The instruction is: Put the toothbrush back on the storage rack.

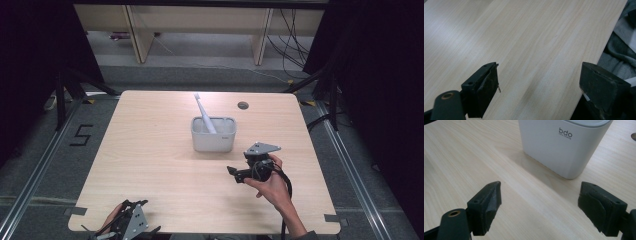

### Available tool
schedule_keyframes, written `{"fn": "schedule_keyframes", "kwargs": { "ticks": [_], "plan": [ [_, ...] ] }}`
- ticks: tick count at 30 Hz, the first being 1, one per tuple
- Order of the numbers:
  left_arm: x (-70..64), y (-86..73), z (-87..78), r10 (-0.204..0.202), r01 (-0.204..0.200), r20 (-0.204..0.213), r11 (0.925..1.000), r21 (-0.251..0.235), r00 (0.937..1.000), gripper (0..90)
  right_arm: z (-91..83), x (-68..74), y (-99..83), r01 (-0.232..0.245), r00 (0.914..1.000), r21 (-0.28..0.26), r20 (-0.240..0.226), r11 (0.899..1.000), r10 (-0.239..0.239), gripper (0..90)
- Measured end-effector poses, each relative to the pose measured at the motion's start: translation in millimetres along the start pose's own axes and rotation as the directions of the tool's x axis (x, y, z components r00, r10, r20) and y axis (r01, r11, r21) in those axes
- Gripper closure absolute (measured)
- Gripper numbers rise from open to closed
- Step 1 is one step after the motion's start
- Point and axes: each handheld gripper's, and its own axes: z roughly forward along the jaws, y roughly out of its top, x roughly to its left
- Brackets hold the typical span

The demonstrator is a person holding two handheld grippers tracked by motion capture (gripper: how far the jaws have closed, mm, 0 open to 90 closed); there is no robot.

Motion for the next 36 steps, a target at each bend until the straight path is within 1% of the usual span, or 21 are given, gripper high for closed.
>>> {"fn": "schedule_keyframes", "kwargs": {
  "ticks": [1,2,3,4,5,7,8,11,13,14,18,19,22,25,26,28,29,31,33,34,36],
  "plan": [
    [-0.2,0.2,0.0,0.001,-0.001,0.001,1.0000,0.000,1.0000,15.0,-0.1,-1.4,-0.9,0.025,0.9997,0.002,-0.001,1.000,-0.025,19.6],
    [-0.3,0.4,0.2,-0.001,0.001,0.001,1.0000,-0.002,1.0000,15.0,-0.6,-1.0,-1.9,0.015,0.9999,0.006,-0.003,1.000,-0.015,19.5],
    [0.3,0.7,-0.7,0.000,0.000,0.012,1.0000,0.002,0.9999,15.0,-0.9,-1.6,-3.1,0.030,0.9995,0.009,0.000,1.000,-0.030,19.5],
    [0.4,0.6,-0.3,0.000,0.000,0.008,1.0000,-0.003,1.0000,15.0,-1.6,0.0,-4.2,-0.001,1.0000,0.008,-0.001,1.000,0.001,19.6],
    [-0.2,0.4,0.6,-0.005,0.005,-0.010,0.9999,-0.011,0.9999,15.0,-1.7,-1.1,-5.0,0.022,0.9998,0.012,0.000,1.000,-0.022,19.6],
    [0.2,0.2,0.6,-0.005,0.005,-0.011,0.9999,-0.012,0.9999,15.0,-1.8,-0.5,-7.2,0.019,0.9998,0.007,-0.002,1.000,-0.019,19.5],
    [0.2,0.2,0.6,-0.006,0.006,-0.010,0.9999,-0.012,0.9999,15.0,-2.7,1.2,-8.0,-0.002,1.0000,0.011,-0.001,1.000,0.002,19.5],
    [0.1,0.4,0.7,-0.005,0.005,-0.010,0.9999,-0.013,0.9999,15.0,-3.6,2.9,-10.0,0.001,1.0000,0.010,-0.005,1.000,-0.001,19.5],
    [0.1,0.4,0.7,-0.005,0.005,-0.010,0.9999,-0.012,0.9999,15.0,-3.0,2.8,-12.0,0.029,0.9996,0.004,0.000,1.000,-0.029,19.5],
    [0.2,0.4,0.6,-0.005,0.005,-0.010,0.9999,-0.012,0.9999,15.0,-4.3,3.9,-12.6,0.010,0.9999,0.015,-0.009,1.000,-0.010,19.4],
    [0.2,0.3,0.7,-0.006,0.005,-0.010,0.9999,-0.011,0.9999,15.0,-4.9,4.4,-17.1,0.025,0.9996,0.016,-0.012,1.000,-0.025,19.4],
    [0.2,0.3,0.6,-0.005,0.005,-0.011,0.9999,-0.010,0.9999,15.0,-5.8,6.2,-18.4,0.001,1.0000,0.020,-0.008,1.000,-0.001,19.4],
    [0.3,0.3,0.7,-0.006,0.006,-0.011,0.9999,-0.011,0.9999,15.0,-7.3,5.6,-20.8,0.020,0.9997,0.018,-0.015,1.000,-0.020,19.5],
    [0.3,0.3,0.6,-0.005,0.005,-0.011,0.9999,-0.009,0.9999,15.0,-8.1,7.8,-24.4,0.002,0.9999,0.016,-0.016,1.000,-0.001,19.4],
    [0.2,0.3,0.6,-0.005,0.004,-0.012,1.0000,-0.009,0.9999,15.0,-8.5,7.1,-25.3,0.019,0.9997,0.017,-0.014,1.000,-0.019,19.6],
    [0.2,0.2,0.7,-0.005,0.005,-0.012,0.9999,-0.009,0.9999,15.0,-9.6,10.6,-28.1,-0.013,0.9997,0.022,-0.020,1.000,0.013,19.8],
    [0.3,0.1,0.7,-0.005,0.004,-0.011,0.9999,-0.011,0.9999,15.0,-9.6,8.5,-28.9,0.023,0.9995,0.012,-0.021,1.000,-0.023,19.8],
    [0.8,0.3,-0.3,-0.003,0.003,-0.001,1.0000,-0.007,1.0000,15.0,-10.5,11.1,-32.1,0.007,0.9996,0.016,-0.027,1.000,-0.007,19.9],
    [0.7,0.3,-0.3,-0.003,0.003,-0.002,1.0000,-0.008,1.0000,15.0,-11.1,10.7,-35.1,0.026,0.9993,0.014,-0.026,1.000,-0.026,19.9],
    [0.7,0.3,-0.3,-0.002,0.002,-0.002,1.0000,-0.008,1.0000,15.0,-11.0,12.1,-37.1,0.010,0.9996,0.012,-0.028,1.000,-0.010,19.9],
    [0.4,0.3,0.3,-0.005,0.005,-0.008,0.9999,-0.009,1.0000,15.0,-12.6,12.0,-39.3,0.013,0.9996,0.020,-0.026,1.000,-0.013,19.9]
  ]
}}
